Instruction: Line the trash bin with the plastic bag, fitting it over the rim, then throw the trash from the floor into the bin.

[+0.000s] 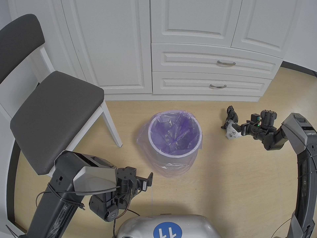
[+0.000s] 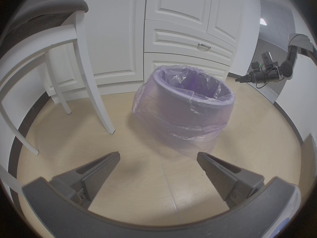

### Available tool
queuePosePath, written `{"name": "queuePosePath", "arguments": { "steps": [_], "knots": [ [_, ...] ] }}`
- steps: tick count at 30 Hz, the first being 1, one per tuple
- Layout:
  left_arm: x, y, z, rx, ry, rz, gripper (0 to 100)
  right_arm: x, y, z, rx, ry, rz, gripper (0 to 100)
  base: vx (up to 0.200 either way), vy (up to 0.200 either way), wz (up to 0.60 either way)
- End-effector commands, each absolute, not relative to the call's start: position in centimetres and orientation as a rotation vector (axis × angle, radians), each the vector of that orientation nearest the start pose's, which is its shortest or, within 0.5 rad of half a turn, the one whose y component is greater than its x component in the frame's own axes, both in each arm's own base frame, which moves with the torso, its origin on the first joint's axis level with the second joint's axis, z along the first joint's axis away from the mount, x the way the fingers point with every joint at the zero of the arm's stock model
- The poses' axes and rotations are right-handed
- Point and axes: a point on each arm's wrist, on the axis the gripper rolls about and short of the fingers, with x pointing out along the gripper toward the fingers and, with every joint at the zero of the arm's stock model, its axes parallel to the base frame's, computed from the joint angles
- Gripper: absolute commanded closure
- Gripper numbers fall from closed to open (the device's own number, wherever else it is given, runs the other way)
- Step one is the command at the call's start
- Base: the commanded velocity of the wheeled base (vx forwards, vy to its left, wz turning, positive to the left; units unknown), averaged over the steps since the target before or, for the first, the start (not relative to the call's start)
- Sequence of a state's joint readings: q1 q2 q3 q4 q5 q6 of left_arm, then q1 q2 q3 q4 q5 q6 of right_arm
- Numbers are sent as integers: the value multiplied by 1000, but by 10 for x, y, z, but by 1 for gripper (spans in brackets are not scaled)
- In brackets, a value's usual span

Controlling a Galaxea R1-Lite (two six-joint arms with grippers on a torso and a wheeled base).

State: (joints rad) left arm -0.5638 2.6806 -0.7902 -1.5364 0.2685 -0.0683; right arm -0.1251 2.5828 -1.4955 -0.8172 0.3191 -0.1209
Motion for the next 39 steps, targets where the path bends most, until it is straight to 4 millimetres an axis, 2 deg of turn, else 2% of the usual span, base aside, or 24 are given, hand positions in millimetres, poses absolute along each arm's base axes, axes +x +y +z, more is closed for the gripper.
{"name": "queuePosePath", "arguments": {
  "steps": [1, 2, 4, 5, 6, 10, 14, 16, 17, 18, 21, 29, 33, 34, 36, 39],
  "knots": [
    [322, -192, -91, 149, 342, -261, 0, 502, -61, -9, -56, 277, 183, 0, 200, 0, 0],
    [320, -189, -91, 180, 348, -254, 0, 502, -61, -8, -56, 276, 183, 0, 200, 0, 0],
    [304, -179, -70, 291, 354, -259, 0, 503, -65, -5, -57, 268, 177, 0, 200, 0, 0],
    [304, -180, -68, 290, 351, -260, 0, 503, -65, -5, -57, 268, 177, 0, 200, 0, 0],
    [296, -184, -45, 274, 314, -284, 0, 503, -66, -4, -58, 266, 173, 0, 0, 0, 0],
    [286, -188, -12, 259, 248, -299, 0, 503, -70, -4, -58, 261, 164, 0, 0, 0, 0],
    [266, -189, 28, 230, 173, -340, 0, 505, -75, -3, -48, 276, 152, 0, 0, 0, 0],
    [259, -190, 50, 209, 114, -351, 0, 506, -77, -6, -45, 300, 135, 0, 0, 0, 0],
    [258, -190, 54, 205, 104, -353, 0, 507, -78, -6, -44, 303, 130, 0, 0, 0, 0],
    [251, -190, 73, 187, 51, -362, 0, 509, -80, -13, -42, 324, 110, 0, 0, 0, 0],
    [247, -186, 91, 174, 1, -358, 0, 515, -83, -25, -43, 344, 84, 0, 67, 0, 0],
    [244, -185, 101, 162, -28, -357, 0, 529, -85, -46, 0, 376, 36, 0, 200, 0, 0],
    [244, -185, 100, 164, -24, -357, 0, 538, -87, -56, 59, 392, 25, 0, 0, 0, 0],
    [244, -185, 98, 166, -20, -357, 0, 542, -87, -61, 78, 406, 22, 0, 0, 0, 0],
    [244, -185, 96, 169, -14, -358, 0, 541, -87, -84, 131, 491, 12, 0, 0, 0, 0],
    [245, -186, 96, 169, -14, -358, 0, 537, -86, -97, 170, 540, 54, 0, 0, 0, 0]
  ]
}}
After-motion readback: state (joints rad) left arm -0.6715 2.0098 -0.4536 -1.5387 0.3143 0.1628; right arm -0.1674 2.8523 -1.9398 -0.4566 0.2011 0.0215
